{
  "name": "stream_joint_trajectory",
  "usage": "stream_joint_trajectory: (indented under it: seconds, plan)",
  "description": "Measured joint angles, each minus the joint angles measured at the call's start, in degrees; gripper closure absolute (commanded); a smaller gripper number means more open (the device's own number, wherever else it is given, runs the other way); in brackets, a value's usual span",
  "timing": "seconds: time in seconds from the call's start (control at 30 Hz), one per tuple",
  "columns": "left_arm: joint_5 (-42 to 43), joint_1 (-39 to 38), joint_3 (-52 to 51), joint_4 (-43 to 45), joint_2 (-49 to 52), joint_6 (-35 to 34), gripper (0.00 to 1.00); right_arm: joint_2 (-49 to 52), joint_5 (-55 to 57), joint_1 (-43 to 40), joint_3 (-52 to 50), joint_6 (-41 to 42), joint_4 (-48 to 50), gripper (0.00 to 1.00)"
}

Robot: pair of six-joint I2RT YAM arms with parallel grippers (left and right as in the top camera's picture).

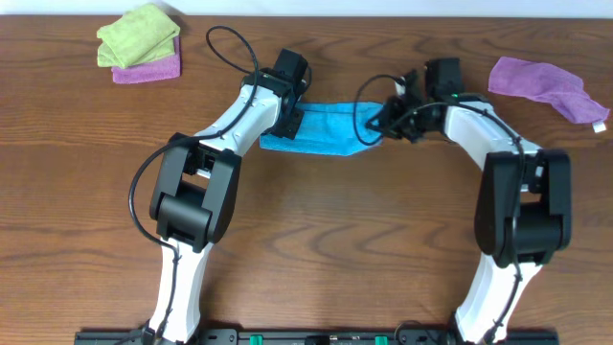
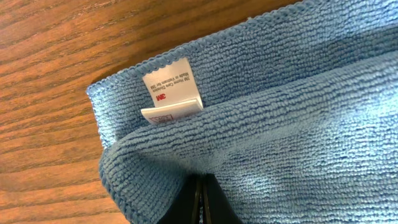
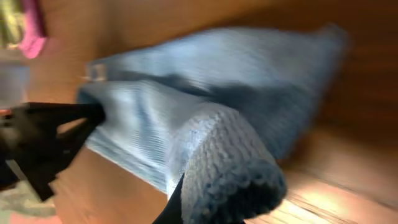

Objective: Fold the cloth
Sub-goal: 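Hold the left end and move the right gripper's end toward the left, then fold the strip's right half over the left half with the right gripper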

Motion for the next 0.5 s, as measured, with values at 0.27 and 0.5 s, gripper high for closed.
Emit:
stream_joint_trajectory:
  seconds: [0.27, 0.5]
  plan:
    - [0.0, 0.0, 0.0, 0.0, 0.0, -0.7, 0.95, -0.1, 0.3, 5.6, 1.0, 3.2, 5.2, 0.98]
    - [3.2, 1.7, 0.5, -0.5, 0.0, -2.1, 0.94, -0.1, 1.1, 5.9, 1.0, 4.7, 5.6, 0.98]
